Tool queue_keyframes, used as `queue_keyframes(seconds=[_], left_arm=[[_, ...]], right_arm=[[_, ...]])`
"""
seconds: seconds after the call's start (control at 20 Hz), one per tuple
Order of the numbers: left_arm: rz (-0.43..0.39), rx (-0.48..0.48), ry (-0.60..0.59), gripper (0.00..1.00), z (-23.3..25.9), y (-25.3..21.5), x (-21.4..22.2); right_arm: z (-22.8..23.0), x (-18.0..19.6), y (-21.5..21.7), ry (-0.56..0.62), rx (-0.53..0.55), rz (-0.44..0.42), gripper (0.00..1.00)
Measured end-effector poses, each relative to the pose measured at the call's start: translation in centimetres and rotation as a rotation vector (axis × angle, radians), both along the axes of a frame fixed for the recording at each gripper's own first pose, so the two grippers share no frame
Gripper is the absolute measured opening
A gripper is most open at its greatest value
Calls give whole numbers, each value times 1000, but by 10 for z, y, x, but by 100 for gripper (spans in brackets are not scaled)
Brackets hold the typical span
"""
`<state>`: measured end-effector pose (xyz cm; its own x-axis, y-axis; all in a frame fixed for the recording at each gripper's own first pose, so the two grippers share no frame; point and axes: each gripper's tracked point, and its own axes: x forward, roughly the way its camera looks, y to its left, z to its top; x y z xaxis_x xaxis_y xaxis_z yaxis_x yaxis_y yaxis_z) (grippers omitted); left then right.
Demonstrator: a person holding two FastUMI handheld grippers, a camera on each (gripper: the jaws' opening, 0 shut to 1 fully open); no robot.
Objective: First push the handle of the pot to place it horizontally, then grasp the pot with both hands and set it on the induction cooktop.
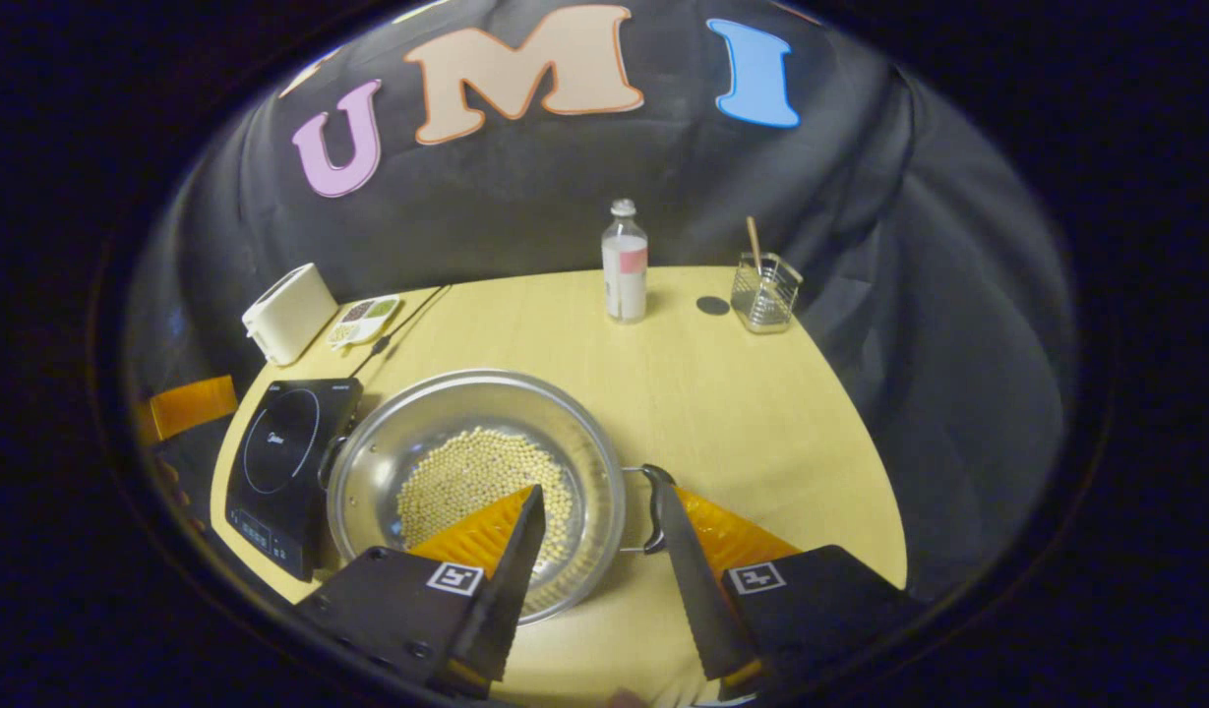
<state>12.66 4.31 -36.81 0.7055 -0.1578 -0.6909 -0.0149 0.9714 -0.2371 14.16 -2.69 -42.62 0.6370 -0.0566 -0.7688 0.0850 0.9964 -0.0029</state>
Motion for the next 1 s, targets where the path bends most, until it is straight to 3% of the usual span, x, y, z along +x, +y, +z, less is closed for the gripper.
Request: queue_keyframes(seconds=[0.05, 0.1, 0.5, 0.75, 1.0], left_arm=[[-2, 20, 20, 100, -12, -3, 3], [-8, 24, 42, 95, -21, -7, 3], [17, 93, 234, 95, -103, 2, 0], [41, 62, 300, 92, -134, 4, -1], [58, -28, 397, 85, -160, -14, -17]], right_arm=[[-5, 3, -6, 6, 6, -8, 73], [-11, 5, -14, 14, 4, -13, 73], [-58, 11, -24, 130, -9, 17, 73], [-77, 12, -20, 171, -21, 46, 76], [-94, 8, -18, 202, 9, 40, 67]])
